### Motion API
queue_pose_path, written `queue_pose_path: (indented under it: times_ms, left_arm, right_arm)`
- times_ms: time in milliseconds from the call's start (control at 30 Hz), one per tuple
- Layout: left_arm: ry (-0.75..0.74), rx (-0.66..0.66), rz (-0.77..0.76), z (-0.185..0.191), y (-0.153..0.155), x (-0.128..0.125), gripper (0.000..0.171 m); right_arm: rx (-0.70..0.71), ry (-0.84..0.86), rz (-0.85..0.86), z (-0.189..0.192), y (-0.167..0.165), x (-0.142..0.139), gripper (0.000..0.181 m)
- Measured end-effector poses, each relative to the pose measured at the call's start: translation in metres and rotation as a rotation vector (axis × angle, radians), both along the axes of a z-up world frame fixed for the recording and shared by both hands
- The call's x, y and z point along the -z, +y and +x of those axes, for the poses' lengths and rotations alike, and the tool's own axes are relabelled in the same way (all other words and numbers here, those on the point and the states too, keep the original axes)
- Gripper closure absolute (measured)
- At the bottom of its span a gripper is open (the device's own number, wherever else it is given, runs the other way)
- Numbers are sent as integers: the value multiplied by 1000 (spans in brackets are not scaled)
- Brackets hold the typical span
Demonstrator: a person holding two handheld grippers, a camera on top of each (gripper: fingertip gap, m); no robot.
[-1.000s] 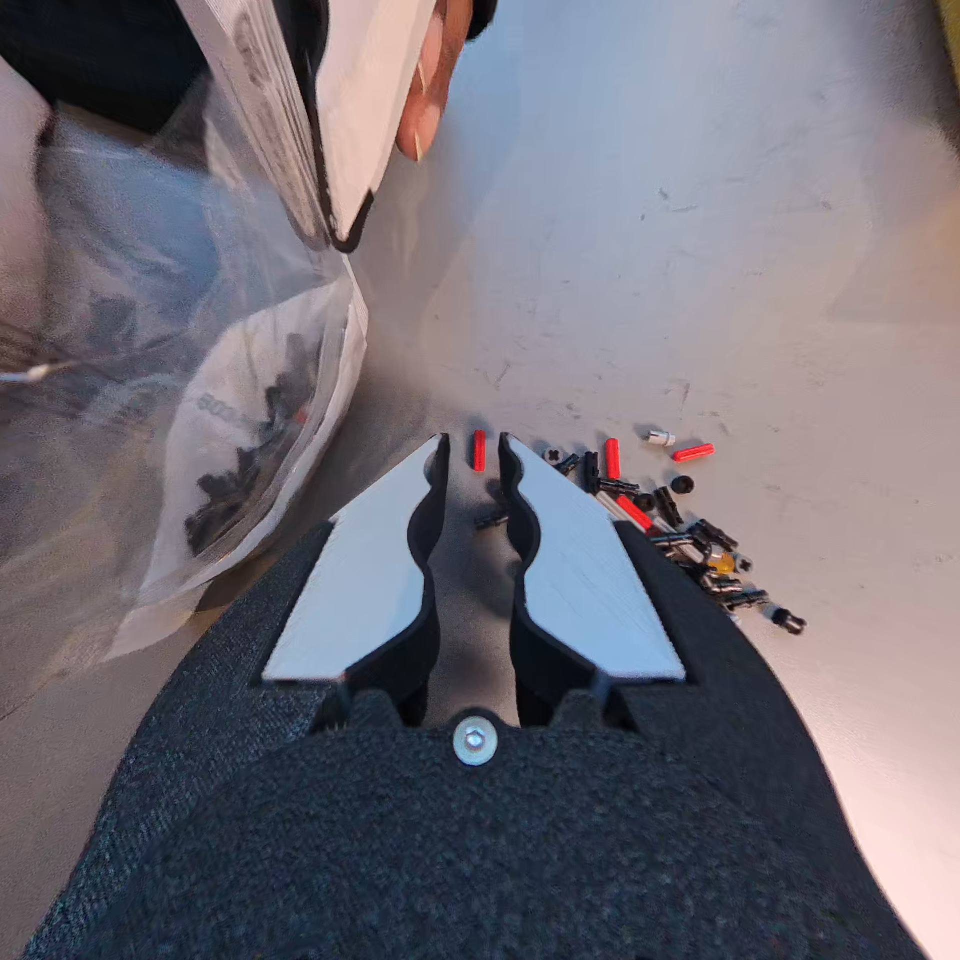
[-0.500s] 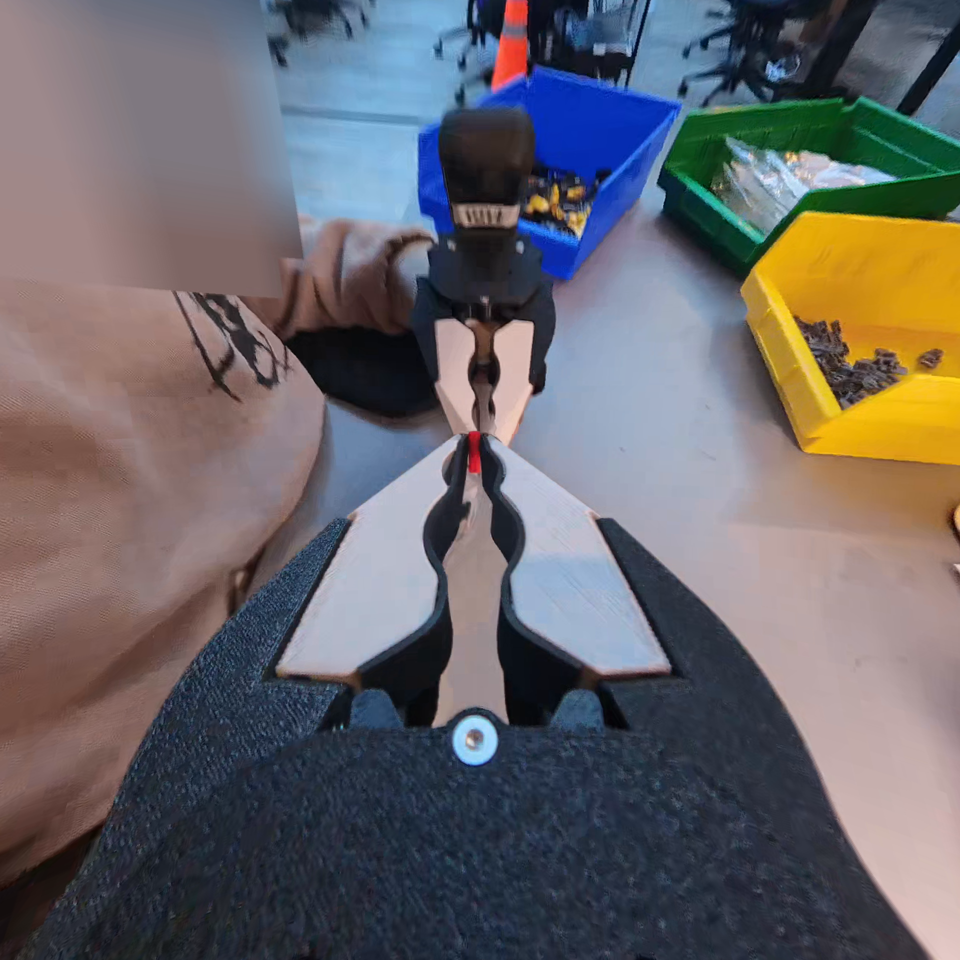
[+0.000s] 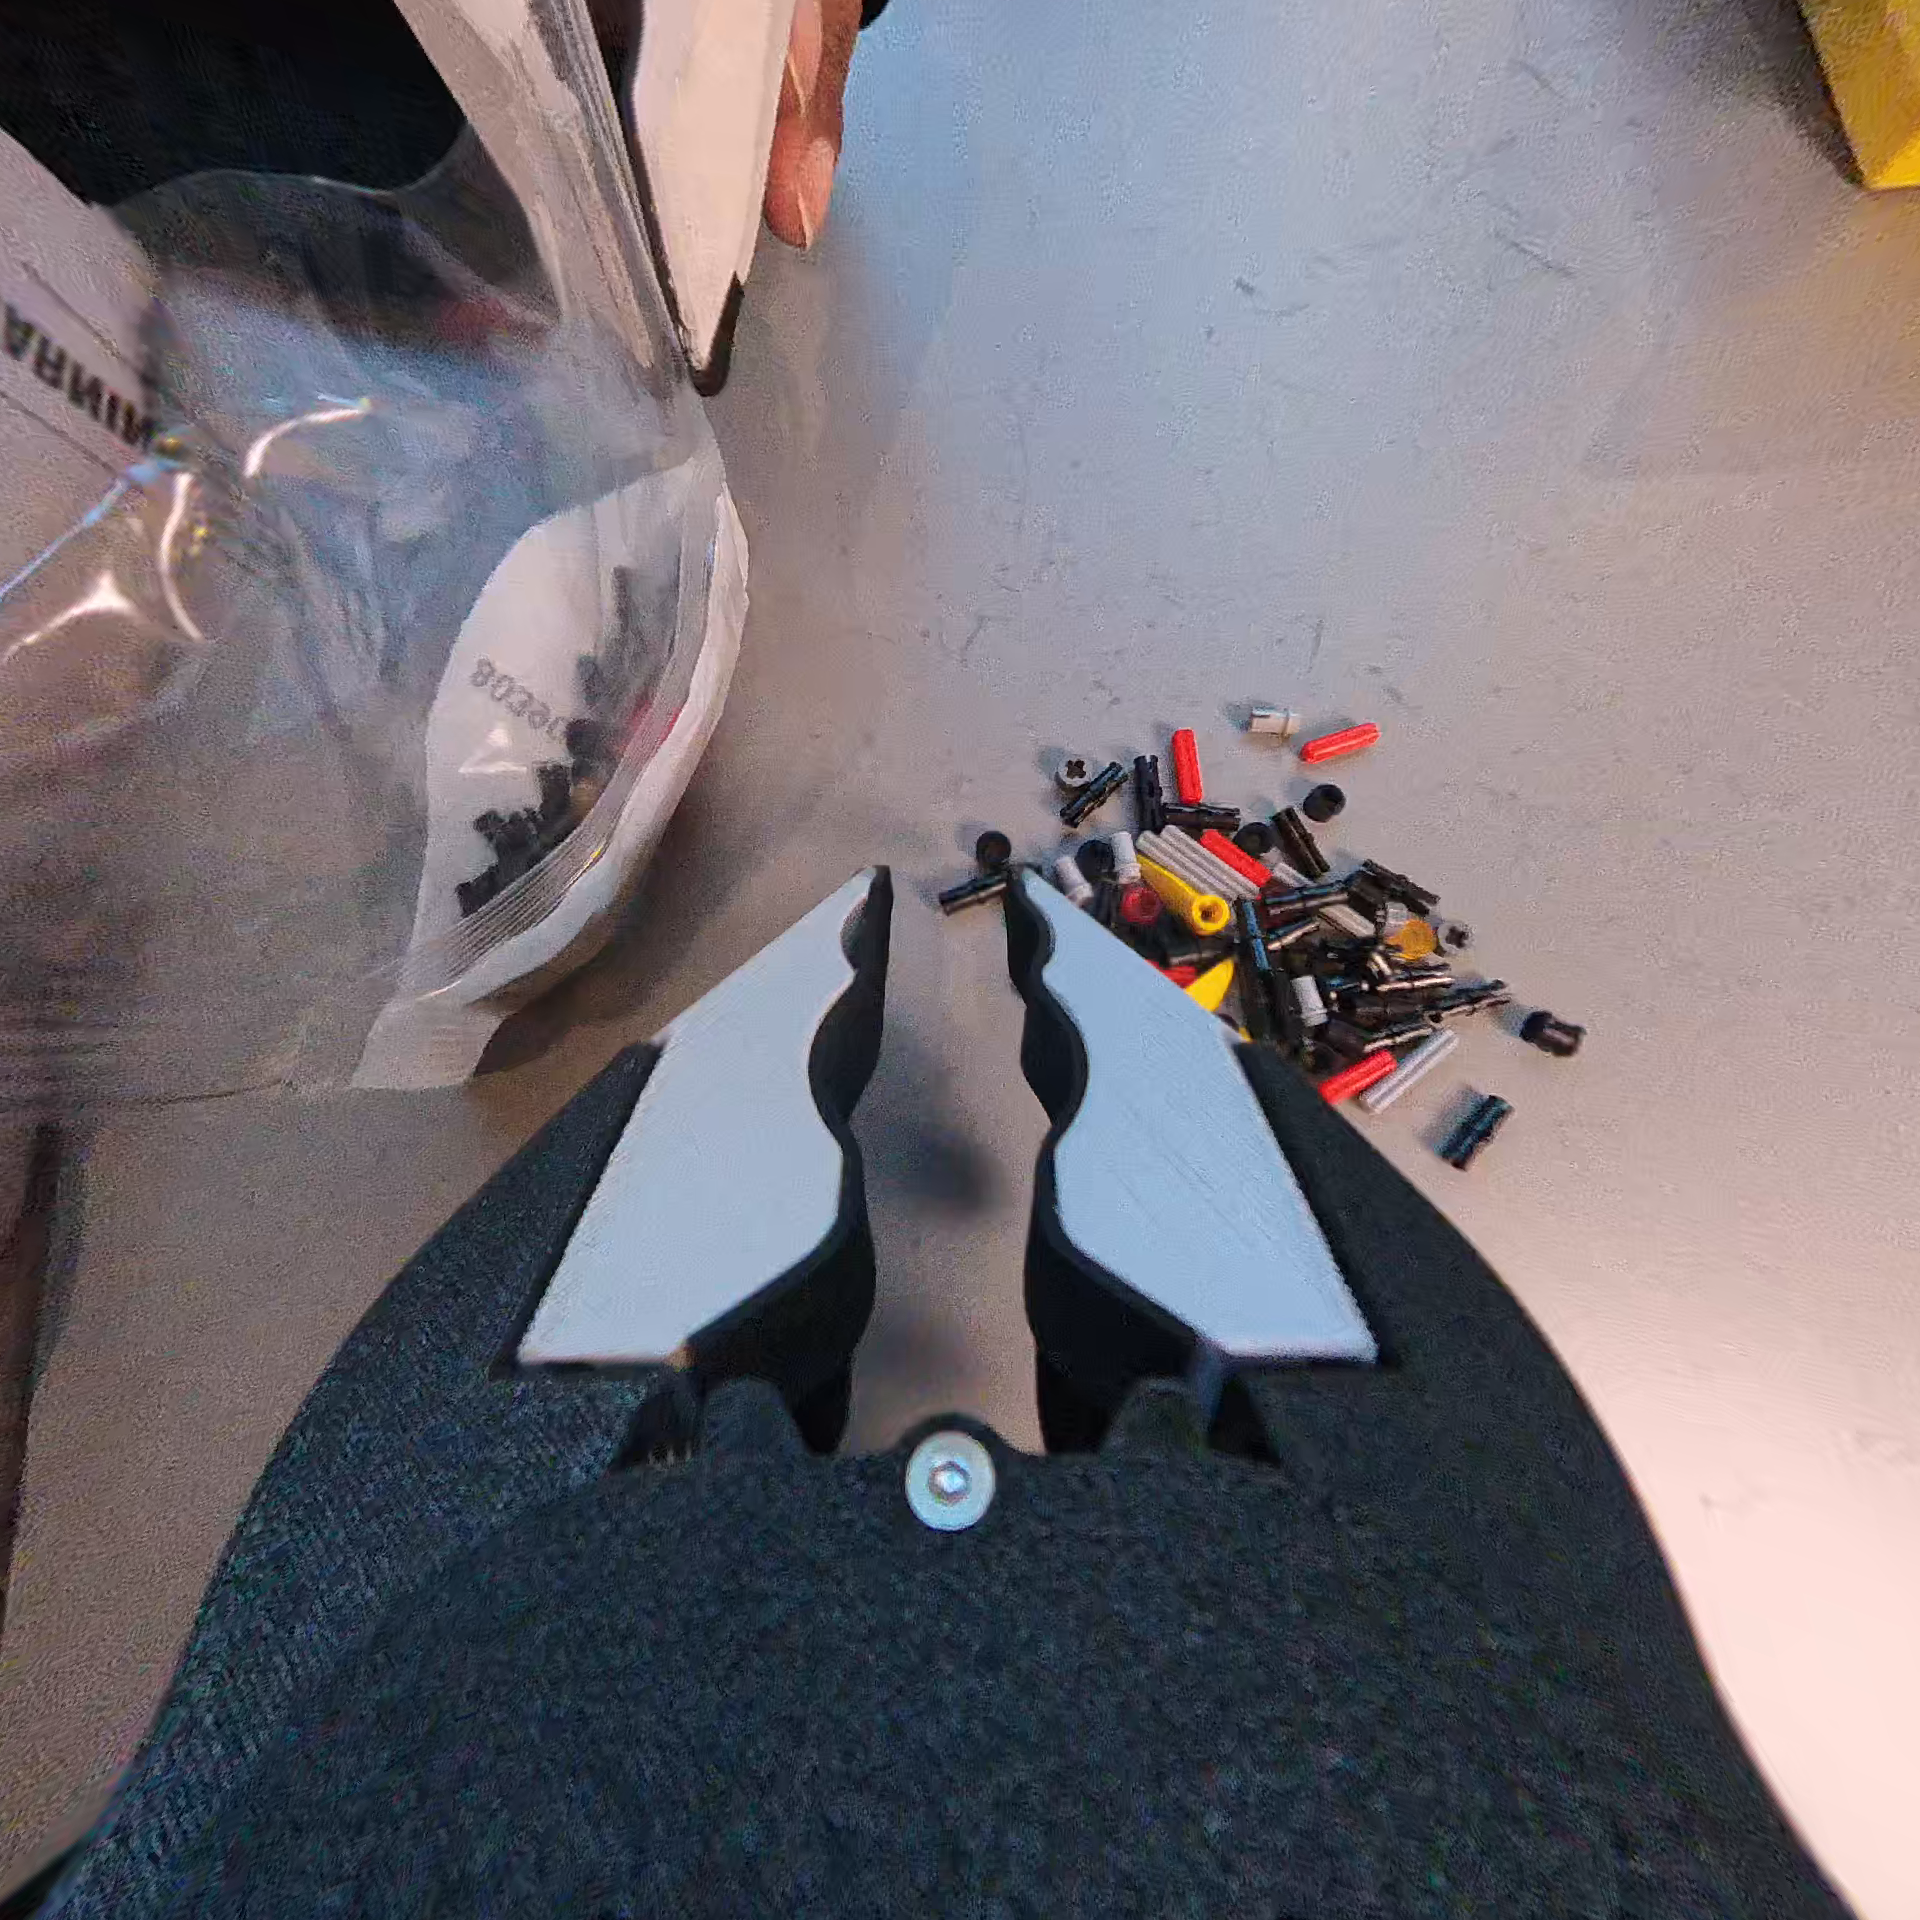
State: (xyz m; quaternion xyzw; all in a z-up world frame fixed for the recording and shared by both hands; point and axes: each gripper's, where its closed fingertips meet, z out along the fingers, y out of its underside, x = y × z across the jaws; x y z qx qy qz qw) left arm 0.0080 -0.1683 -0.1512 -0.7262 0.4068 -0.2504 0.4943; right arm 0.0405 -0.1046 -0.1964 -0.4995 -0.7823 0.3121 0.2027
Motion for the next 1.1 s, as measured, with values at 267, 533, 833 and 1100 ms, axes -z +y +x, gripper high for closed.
queue_pose_path:
  times_ms: [267,533,833,1100]
  left_arm:
    - [1,3,2,0,0,0,171]
    - [4,-1,6,0,0,0,171]
    - [2,-14,1,-1,2,0,171]
    - [6,-13,7,-1,2,0,171]
  right_arm:
    - [122,-64,27,-6,7,15,161]
    - [130,-27,-28,-7,8,9,181]
    - [-9,269,-72,-14,-10,-118,181]
    - [-73,-38,49,3,-4,-12,167]
